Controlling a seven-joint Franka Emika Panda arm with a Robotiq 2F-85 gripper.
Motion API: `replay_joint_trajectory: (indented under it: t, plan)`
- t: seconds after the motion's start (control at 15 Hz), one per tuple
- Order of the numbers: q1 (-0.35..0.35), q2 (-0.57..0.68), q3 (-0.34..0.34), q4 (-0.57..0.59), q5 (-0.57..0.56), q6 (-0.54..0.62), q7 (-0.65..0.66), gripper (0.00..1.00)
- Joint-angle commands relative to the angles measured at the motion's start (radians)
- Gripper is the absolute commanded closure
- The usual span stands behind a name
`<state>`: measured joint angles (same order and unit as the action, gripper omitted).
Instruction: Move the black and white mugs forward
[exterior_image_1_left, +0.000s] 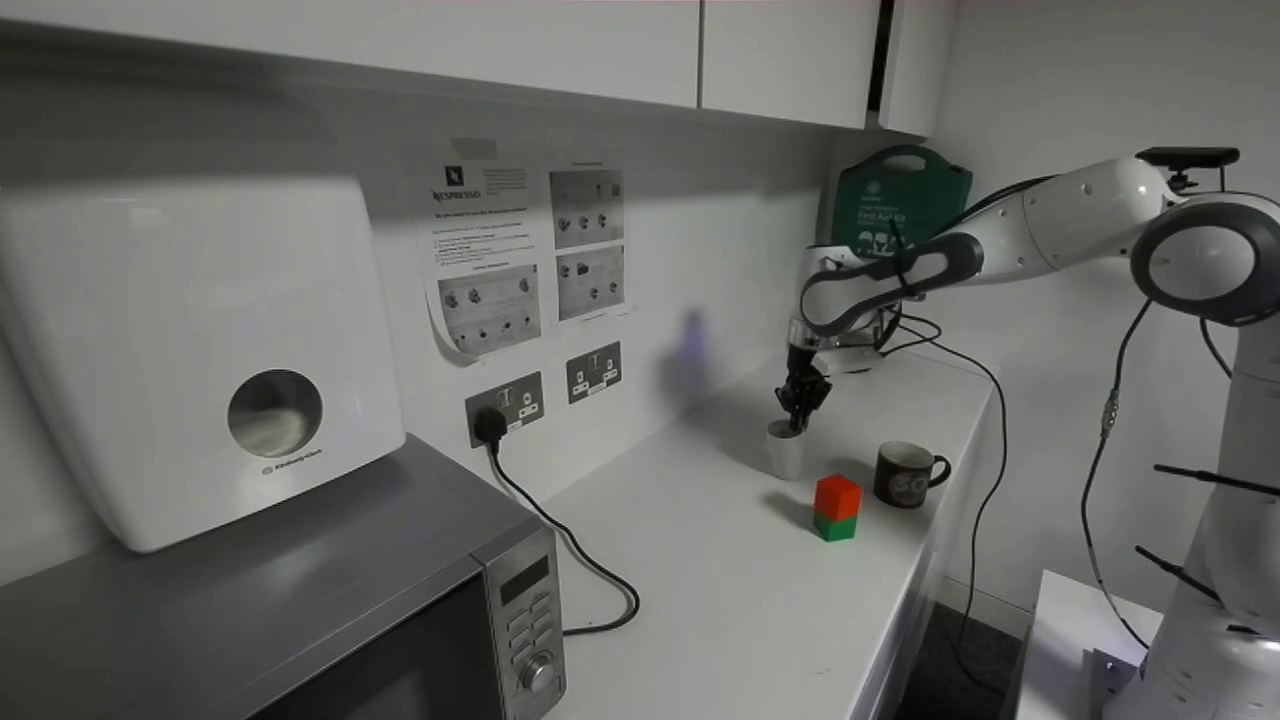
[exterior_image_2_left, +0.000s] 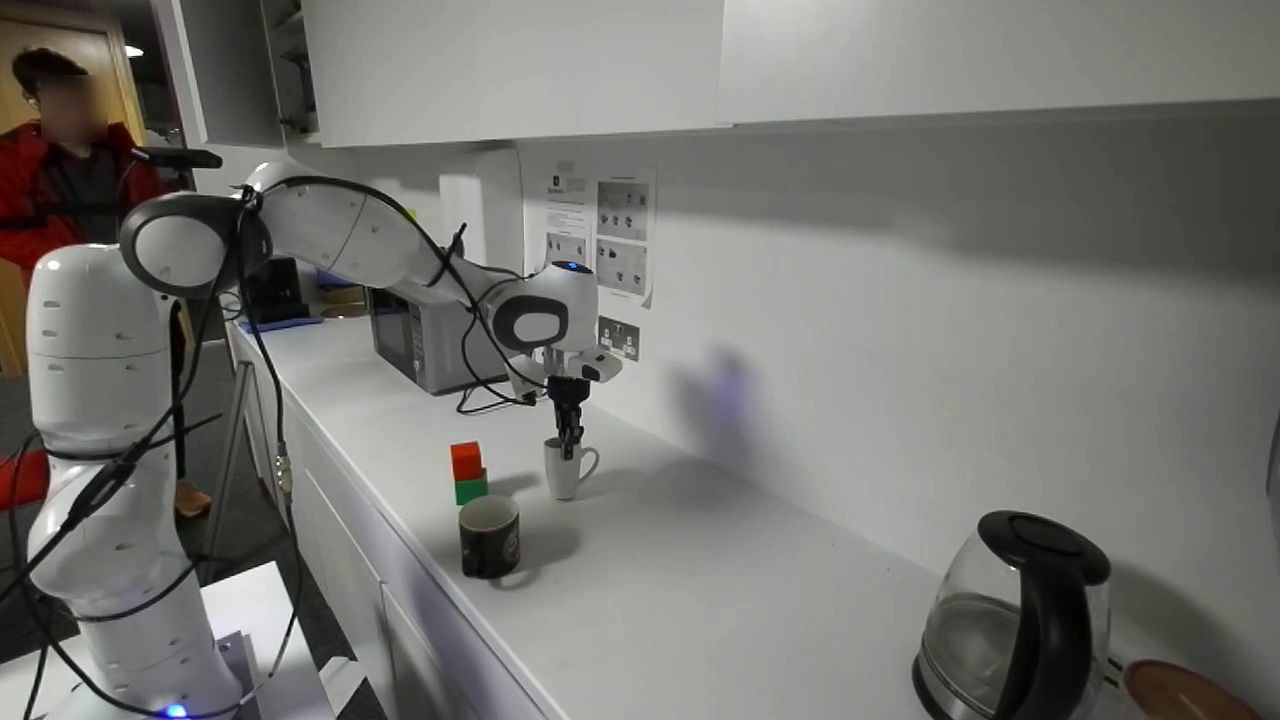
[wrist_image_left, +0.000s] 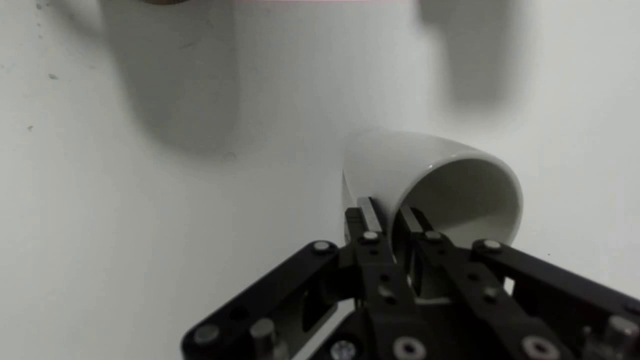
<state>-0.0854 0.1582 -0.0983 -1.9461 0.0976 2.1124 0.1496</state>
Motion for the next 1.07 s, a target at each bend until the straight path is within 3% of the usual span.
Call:
replay_joint_trajectory:
  t: [0.0,1.0]
  plan:
    - [-0.013,-0.068,0.000,-0.048,0.028,-0.012,-0.041,0.97]
    - [-0.024,-0.158,-0.004,-0.131,0.073,-0.011,-0.101,0.97]
